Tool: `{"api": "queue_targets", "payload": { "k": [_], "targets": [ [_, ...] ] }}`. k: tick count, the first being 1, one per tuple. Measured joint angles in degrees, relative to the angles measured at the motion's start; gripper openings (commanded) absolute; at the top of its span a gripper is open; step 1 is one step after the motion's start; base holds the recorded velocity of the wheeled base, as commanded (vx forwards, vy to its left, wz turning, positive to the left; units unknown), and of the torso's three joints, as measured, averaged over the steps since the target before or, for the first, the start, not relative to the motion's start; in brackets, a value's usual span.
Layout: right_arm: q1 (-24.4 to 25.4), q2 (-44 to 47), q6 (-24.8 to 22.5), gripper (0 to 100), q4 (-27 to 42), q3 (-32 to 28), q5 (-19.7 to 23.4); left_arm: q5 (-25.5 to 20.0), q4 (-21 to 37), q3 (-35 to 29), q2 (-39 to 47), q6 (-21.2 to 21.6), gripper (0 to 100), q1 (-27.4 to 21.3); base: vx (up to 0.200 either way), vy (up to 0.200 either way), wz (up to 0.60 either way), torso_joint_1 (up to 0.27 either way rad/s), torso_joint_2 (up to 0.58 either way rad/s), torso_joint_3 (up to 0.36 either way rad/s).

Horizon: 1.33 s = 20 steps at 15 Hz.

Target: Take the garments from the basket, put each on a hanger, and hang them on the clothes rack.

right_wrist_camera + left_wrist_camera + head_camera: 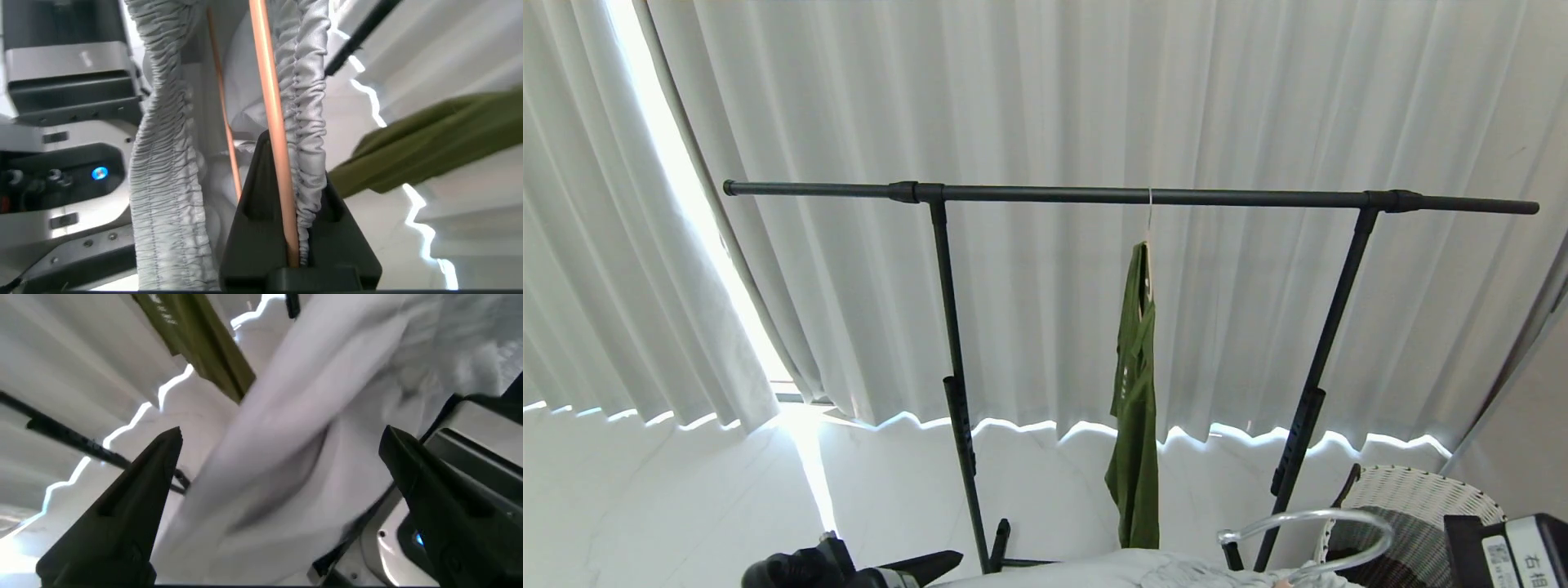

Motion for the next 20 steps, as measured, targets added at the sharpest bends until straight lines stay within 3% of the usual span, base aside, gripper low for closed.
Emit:
{"api": "queue_targets", "payload": {
  "k": [6, 10, 14, 15, 20],
  "targets": [
    [-3.23, -2.16, 0.04, 0, -0.02, -0.11, 0.11, 5.75, 0.07, 9.31, -2.74, 0.01, 100, 7.83, 0.000, 0.000, 0.00, 0.000, 0.00, 0.000],
    [-3.56, -2.82, 0.01, 0, -0.09, -0.22, 0.33, 5.86, -0.17, 12.87, -4.23, -0.10, 100, 11.57, 0.000, 0.000, 0.00, 0.000, 0.00, 0.000],
    [-3.25, -3.07, -0.05, 0, -0.17, -0.49, 0.99, 4.85, -5.23, 13.36, -4.39, -0.18, 100, 18.54, 0.000, 0.000, 0.00, 0.000, 0.00, 0.000],
    [-3.23, -3.17, -0.07, 0, -0.15, -0.51, 1.04, 4.33, -5.34, 13.51, -4.47, -0.16, 0, 19.43, 0.000, 0.000, 0.00, 0.000, 0.00, 0.000],
    [-3.08, -3.60, -0.02, 0, -0.02, -0.35, 0.77, 4.41, -5.42, 14.24, -4.74, -0.10, 0, 21.14, 0.000, 0.000, 0.00, 0.000, 0.00, 0.000]
  ]
}}
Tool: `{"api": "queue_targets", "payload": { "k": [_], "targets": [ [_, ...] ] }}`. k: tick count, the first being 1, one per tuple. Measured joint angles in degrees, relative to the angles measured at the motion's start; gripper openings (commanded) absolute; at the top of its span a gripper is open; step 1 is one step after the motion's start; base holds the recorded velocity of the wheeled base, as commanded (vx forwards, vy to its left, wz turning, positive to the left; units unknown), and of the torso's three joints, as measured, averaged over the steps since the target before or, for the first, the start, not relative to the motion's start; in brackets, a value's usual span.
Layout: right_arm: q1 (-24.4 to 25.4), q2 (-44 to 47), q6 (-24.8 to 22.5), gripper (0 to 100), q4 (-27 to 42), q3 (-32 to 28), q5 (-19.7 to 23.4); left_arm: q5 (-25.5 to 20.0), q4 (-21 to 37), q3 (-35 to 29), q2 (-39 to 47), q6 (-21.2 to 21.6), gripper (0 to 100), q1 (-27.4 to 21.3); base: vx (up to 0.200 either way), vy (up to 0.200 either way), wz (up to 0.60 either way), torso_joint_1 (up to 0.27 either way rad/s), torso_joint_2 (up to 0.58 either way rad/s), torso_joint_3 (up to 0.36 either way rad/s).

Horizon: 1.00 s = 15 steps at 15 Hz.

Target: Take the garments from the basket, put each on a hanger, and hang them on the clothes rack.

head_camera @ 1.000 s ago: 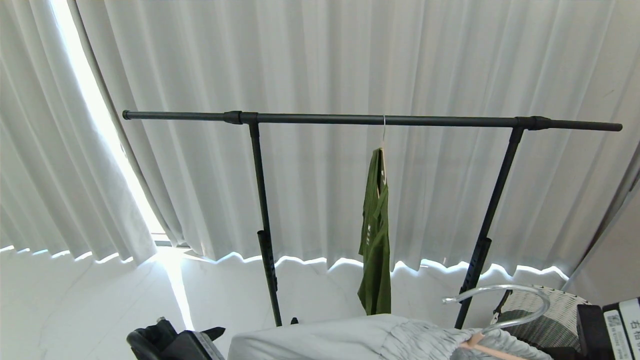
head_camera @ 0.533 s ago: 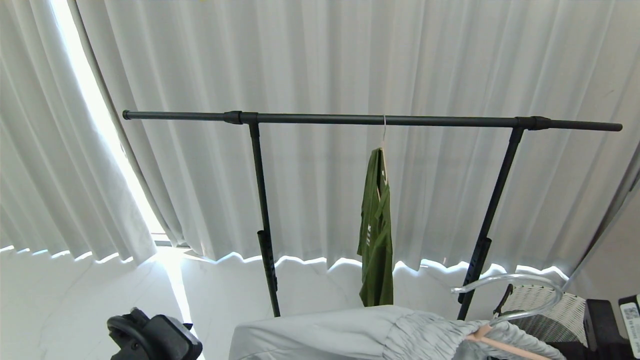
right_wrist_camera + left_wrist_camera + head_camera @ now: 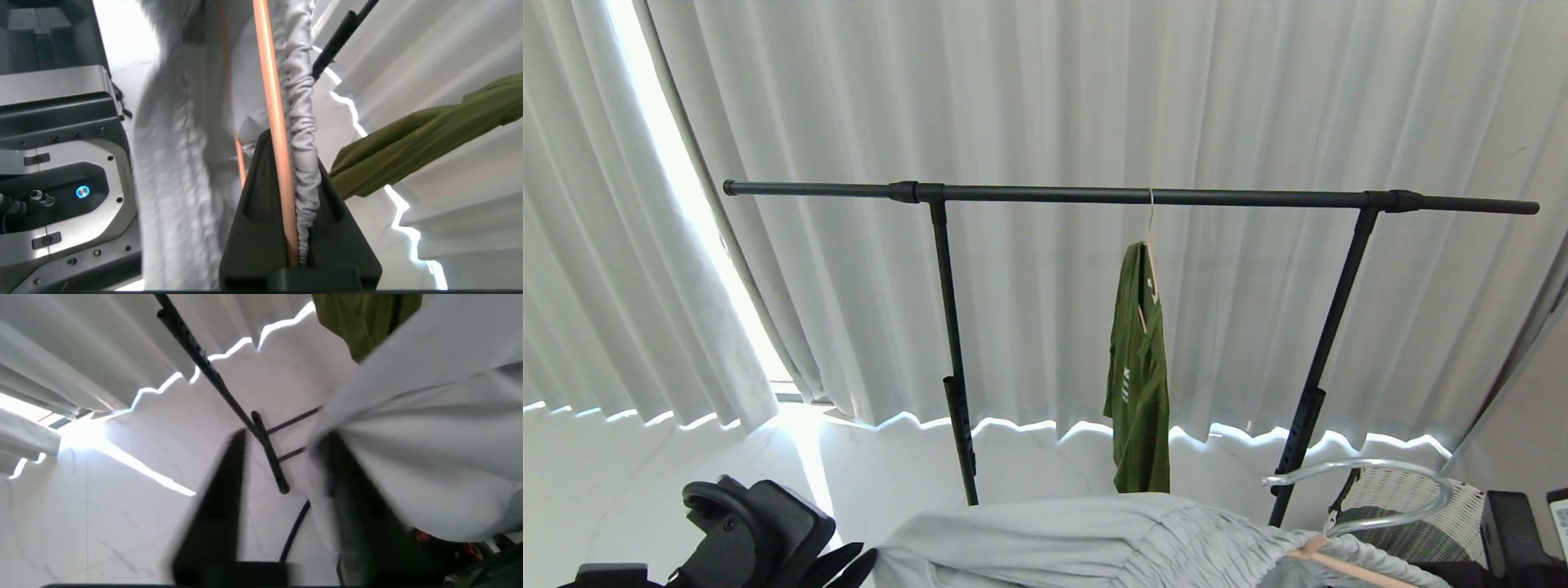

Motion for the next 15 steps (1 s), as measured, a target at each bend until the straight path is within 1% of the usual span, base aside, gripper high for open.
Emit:
{"api": "queue_targets", "payload": {
  "k": [2, 5, 7, 11, 12, 15],
  "targets": [
    [-0.06, -0.41, 0.02, 0, 0.54, 0.13, 0.00, 0.06, 0.00, 0.04, -0.15, 0.02, 0, 2.32, 0.000, 0.000, 0.00, 0.000, 0.00, 0.000],
    [-0.12, -1.27, 0.02, 0, 1.11, 0.20, -0.02, 0.06, 0.02, 0.04, -0.22, 0.02, 0, 7.24, 0.000, 0.000, 0.00, 0.000, 0.00, 0.000],
    [-0.23, -1.56, 0.13, 0, 1.11, 0.17, -0.02, 0.06, 0.02, 0.26, -0.26, 0.16, 0, 8.07, 0.000, 0.000, 0.00, 0.000, 0.00, 0.000],
    [-2.68, -1.78, 0.20, 0, 1.11, 0.13, -0.04, 0.05, -0.02, 1.35, -0.63, 0.13, 0, 4.88, 0.000, 0.000, 0.00, 0.000, 0.00, 0.000],
    [-3.43, -1.78, 0.24, 0, 1.11, 0.05, -0.02, 0.02, -0.05, 1.41, -1.05, 0.13, 0, 3.56, 0.000, 0.000, 0.00, 0.000, 0.00, 0.000],
    [-4.33, -1.84, 0.30, 0, 1.04, -0.09, 0.27, -0.35, -0.22, 1.52, -3.23, 0.11, 0, -2.38, 0.000, 0.000, 0.00, 0.000, 0.00, 0.000]
  ]
}}
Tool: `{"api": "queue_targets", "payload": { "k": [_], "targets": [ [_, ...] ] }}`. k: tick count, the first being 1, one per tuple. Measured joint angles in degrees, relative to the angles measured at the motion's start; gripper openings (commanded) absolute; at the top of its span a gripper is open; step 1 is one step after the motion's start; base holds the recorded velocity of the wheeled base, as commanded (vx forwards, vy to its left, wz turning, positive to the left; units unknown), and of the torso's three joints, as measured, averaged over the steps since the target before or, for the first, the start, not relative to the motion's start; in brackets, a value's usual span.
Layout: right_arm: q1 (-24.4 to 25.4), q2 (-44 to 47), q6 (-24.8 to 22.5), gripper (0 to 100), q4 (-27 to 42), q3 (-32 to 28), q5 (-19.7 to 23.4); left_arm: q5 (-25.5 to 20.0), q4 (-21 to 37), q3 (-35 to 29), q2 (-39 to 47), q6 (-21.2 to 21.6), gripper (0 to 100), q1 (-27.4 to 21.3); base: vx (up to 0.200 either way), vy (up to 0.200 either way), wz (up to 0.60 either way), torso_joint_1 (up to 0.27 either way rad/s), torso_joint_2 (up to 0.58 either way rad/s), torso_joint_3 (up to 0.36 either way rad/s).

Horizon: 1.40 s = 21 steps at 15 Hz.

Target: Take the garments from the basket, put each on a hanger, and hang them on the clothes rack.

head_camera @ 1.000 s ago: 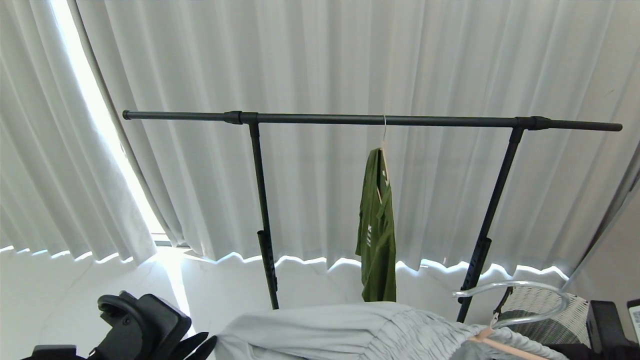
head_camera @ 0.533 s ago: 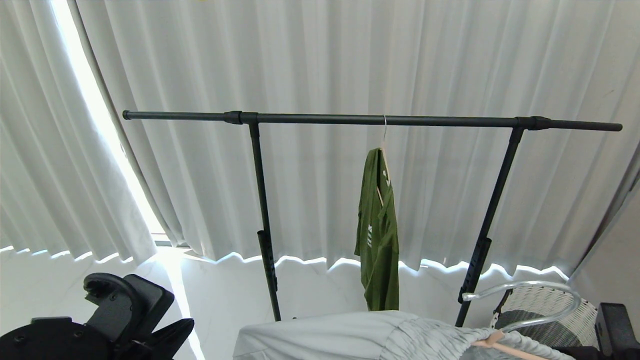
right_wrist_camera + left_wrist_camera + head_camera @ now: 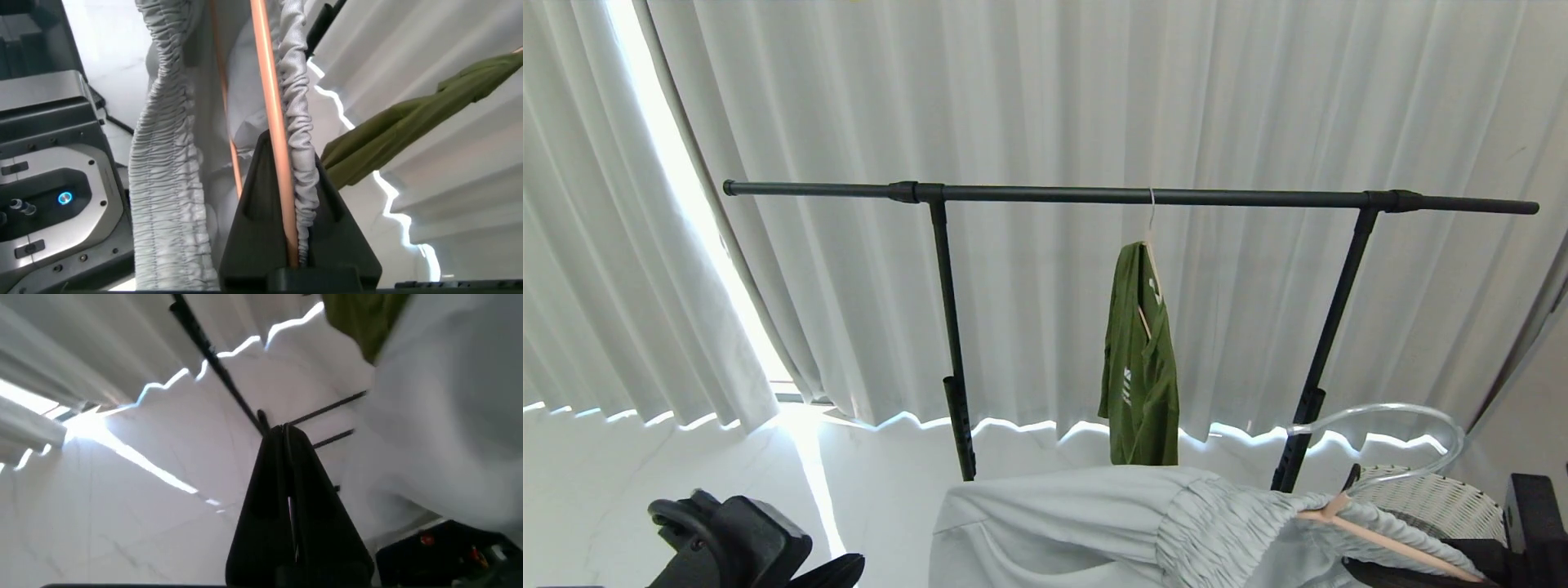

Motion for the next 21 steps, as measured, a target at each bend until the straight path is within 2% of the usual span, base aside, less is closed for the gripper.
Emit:
{"api": "queue_targets", "payload": {
  "k": [1, 2, 6, 10, 13, 14, 21],
  "targets": [
    [-0.01, 0.00, 0.00, 0, -0.04, 0.00, 0.09, -0.11, -0.60, 0.02, -0.59, 0.00, 0, -0.96, 0.000, 0.000, 0.00, 0.000, 0.00, 0.000],
    [-0.01, 0.00, 0.00, 0, -0.20, -0.07, 0.13, -1.07, -1.39, 0.02, -1.07, 0.02, 100, -1.51, 0.000, 0.000, 0.00, 0.000, 0.00, 0.000],
    [0.22, -0.46, 0.06, 0, -0.28, -0.27, 0.35, -3.80, -1.94, -0.22, -1.60, 3.72, 100, -1.97, 0.000, 0.000, 0.00, 0.000, 0.00, 0.000],
    [2.15, -1.05, 0.06, 0, -0.28, -0.77, 1.45, -7.89, -7.07, -0.06, -1.46, 4.02, 100, -1.62, 0.000, 0.000, 0.00, 0.000, 0.00, 0.000],
    [3.72, -1.74, 0.02, 0, -0.09, -0.96, 1.40, -8.16, -7.30, 0.17, -0.77, 4.12, 100, -0.18, 0.000, 0.000, 0.00, 0.000, 0.00, 0.000],
    [4.11, -2.04, 0.00, 0, -0.04, -0.96, 1.40, -8.18, -7.36, 0.27, -0.52, 4.12, 0, 0.28, 0.000, 0.000, 0.00, 0.000, 0.00, 0.000],
    [4.52, -2.89, 0.00, 0, 0.09, -0.85, 1.05, -8.27, -7.56, 0.41, -0.22, 4.13, 0, 2.55, 0.000, 0.000, 0.00, 0.000, 0.00, 0.000]
  ]
}}
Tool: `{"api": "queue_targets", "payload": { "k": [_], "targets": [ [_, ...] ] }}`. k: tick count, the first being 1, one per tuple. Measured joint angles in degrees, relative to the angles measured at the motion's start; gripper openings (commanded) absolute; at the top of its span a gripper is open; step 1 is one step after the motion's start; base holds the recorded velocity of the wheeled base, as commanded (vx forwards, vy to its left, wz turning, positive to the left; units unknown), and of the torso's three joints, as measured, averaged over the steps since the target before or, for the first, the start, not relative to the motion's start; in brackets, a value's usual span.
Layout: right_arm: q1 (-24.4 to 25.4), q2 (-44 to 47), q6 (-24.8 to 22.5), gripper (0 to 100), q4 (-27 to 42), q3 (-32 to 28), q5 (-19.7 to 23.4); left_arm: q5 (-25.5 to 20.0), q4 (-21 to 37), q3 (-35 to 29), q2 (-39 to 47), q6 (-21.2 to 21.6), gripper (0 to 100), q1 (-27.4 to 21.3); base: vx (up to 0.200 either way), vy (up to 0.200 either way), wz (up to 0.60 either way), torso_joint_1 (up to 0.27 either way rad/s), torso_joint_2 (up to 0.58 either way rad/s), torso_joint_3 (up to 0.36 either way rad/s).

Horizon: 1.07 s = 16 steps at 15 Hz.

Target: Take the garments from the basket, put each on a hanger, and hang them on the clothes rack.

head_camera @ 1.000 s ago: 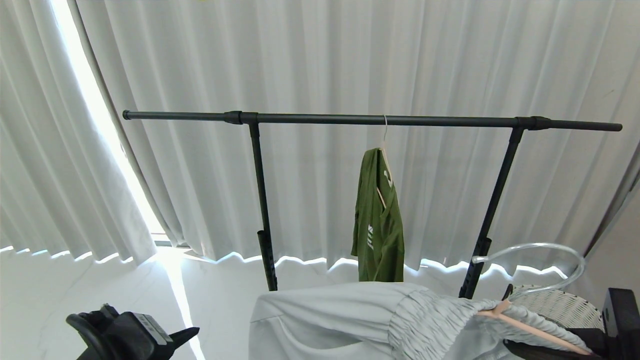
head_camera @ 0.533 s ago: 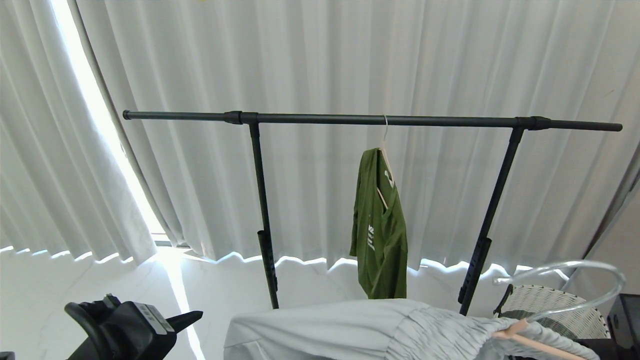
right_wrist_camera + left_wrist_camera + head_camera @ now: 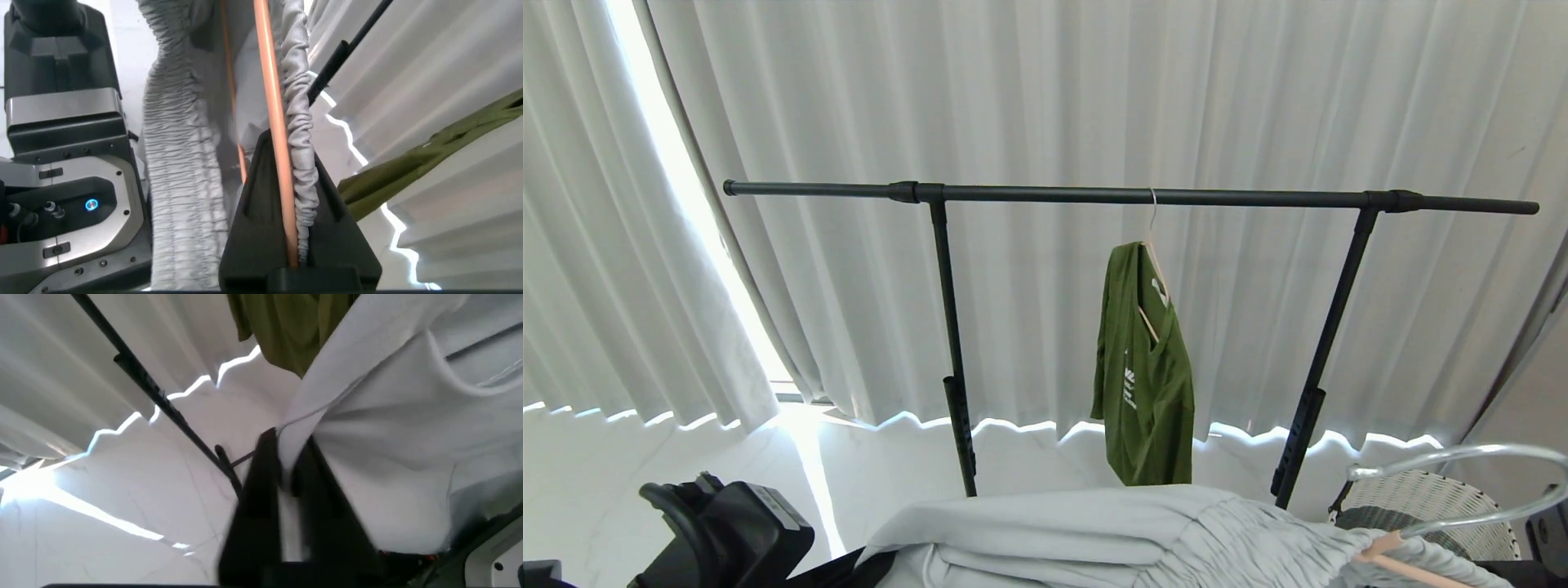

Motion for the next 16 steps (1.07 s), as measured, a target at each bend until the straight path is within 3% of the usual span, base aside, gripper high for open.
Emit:
{"api": "queue_targets", "payload": {
  "k": [8, 10, 13, 14, 16],
  "targets": [
    [-0.28, -1.55, 0.00, 0, 2.82, 0.06, -0.17, 0.11, 0.06, -0.04, 0.24, 0.02, 0, 12.40, 0.000, 0.000, 0.00, 0.000, 0.00, 0.000],
    [-0.30, -1.88, 0.05, 0, 2.76, 0.04, -0.17, 0.30, 0.06, 0.22, 0.90, 0.11, 0, 13.47, 0.000, 0.000, 0.00, 0.000, 0.00, 0.000],
    [-0.65, -2.02, 0.52, 0, 2.43, 0.00, -0.20, 0.35, 0.06, 0.44, 1.60, 6.41, 0, 12.51, 0.000, 0.000, 0.00, 0.000, 0.00, 0.000],
    [-0.84, -2.05, 0.61, 0, 2.43, 0.00, -0.22, 0.29, 0.06, 0.41, 1.62, 6.99, 100, 12.24, 0.000, 0.000, 0.00, 0.000, 0.00, 0.000],
    [-1.72, -2.07, 0.66, 0, 2.44, -0.02, -0.30, 0.30, -0.07, 0.35, 1.40, 6.94, 100, 11.98, 0.000, 0.000, 0.00, 0.000, 0.00, 0.000]
  ]
}}
